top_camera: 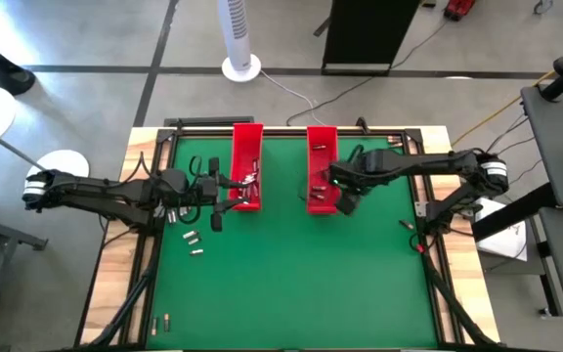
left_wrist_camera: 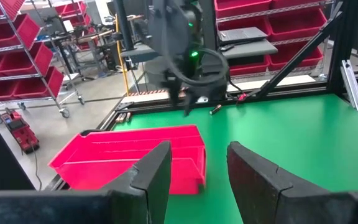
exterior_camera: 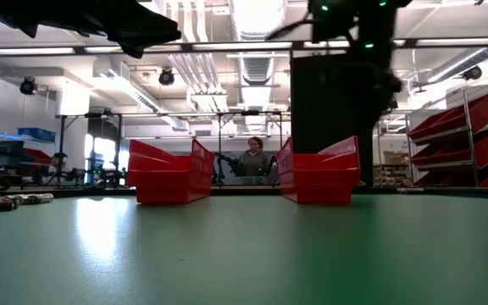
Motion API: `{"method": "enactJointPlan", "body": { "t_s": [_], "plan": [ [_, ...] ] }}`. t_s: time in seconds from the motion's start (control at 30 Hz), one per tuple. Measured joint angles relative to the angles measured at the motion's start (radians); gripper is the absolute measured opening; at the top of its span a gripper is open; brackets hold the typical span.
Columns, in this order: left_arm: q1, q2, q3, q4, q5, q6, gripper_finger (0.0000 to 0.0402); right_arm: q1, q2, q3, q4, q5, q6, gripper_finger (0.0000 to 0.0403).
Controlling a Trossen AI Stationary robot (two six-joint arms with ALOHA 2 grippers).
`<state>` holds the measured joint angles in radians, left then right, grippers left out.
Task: Sort batteries
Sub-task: Put the black battery into the right red bin
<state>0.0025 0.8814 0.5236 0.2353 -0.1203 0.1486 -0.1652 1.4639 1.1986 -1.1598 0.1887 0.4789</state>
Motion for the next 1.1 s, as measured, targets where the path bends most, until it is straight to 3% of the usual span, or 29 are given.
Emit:
{"method": "enactJointPlan", "body": {
  "t_s": [0.2,0.33,0.5,1.1],
  "plan": [
    [0.000,0.000,0.000,-0.002,0.000,0.004,0.0136,0.039,-0.077,-0.122,-0.191,-0.075,0.026,0.0176],
    [0.000,0.000,0.000,0.002,0.000,0.007,0.0136,0.024,-0.133,-0.270,-0.185,-0.200,0.078,0.0170],
    [0.000,0.000,0.000,0.009,0.000,0.006,0.0136,0.022,-0.151,-0.440,-0.166,-0.220,0.051,0.0160],
    [0.000,0.004,0.000,0.035,0.001,-0.035,0.0136,-0.011,0.069,-0.425,-0.142,-0.256,-0.043,0.0164]
  ]
}}
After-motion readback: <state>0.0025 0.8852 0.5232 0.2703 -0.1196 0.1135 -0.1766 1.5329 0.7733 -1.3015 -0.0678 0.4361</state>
